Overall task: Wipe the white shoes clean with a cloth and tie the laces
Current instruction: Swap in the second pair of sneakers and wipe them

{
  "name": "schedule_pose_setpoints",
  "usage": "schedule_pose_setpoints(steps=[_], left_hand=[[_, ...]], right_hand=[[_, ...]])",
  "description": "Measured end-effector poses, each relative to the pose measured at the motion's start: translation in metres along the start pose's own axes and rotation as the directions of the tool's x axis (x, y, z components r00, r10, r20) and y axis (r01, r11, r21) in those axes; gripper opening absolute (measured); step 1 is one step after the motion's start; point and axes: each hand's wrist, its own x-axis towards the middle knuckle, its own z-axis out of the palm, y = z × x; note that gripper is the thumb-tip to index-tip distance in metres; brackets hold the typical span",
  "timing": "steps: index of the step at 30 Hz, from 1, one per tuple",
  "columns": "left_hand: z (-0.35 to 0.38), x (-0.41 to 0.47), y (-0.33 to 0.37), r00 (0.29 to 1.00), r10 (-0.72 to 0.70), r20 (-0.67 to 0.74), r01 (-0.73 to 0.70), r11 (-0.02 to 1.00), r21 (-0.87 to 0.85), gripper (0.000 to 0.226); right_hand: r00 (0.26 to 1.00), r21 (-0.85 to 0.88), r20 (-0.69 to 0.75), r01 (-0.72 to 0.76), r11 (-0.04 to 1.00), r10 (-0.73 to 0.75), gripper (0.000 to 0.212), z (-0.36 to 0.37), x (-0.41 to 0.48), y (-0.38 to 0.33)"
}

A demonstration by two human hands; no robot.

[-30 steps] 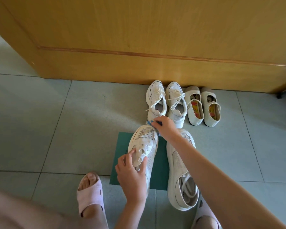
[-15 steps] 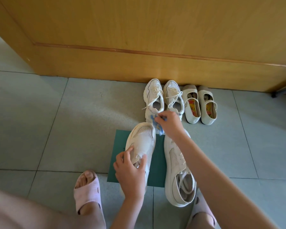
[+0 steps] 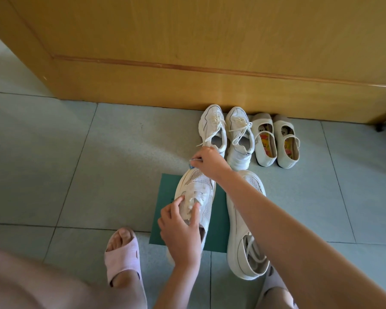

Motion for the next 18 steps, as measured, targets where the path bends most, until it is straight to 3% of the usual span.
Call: schedule_pose_setpoints(steps=[8, 18], left_hand=[[0.002, 0.002, -0.003, 1.0, -0.003, 0.007, 0.003, 1.0, 0.007, 0.039], [-0.002, 0.004, -0.003, 0.998, 0.03, 0.055, -0.033, 0.998, 0.055, 0.034]], right_hand=[[0.975, 0.18, -0.134, -0.151, 0.972, 0.176, 0.028, 0.0, -0.018, 0.024], [0.865, 0.358, -0.365, -0.21, 0.91, 0.343, 0.022, 0.031, -0.056, 0.031]])
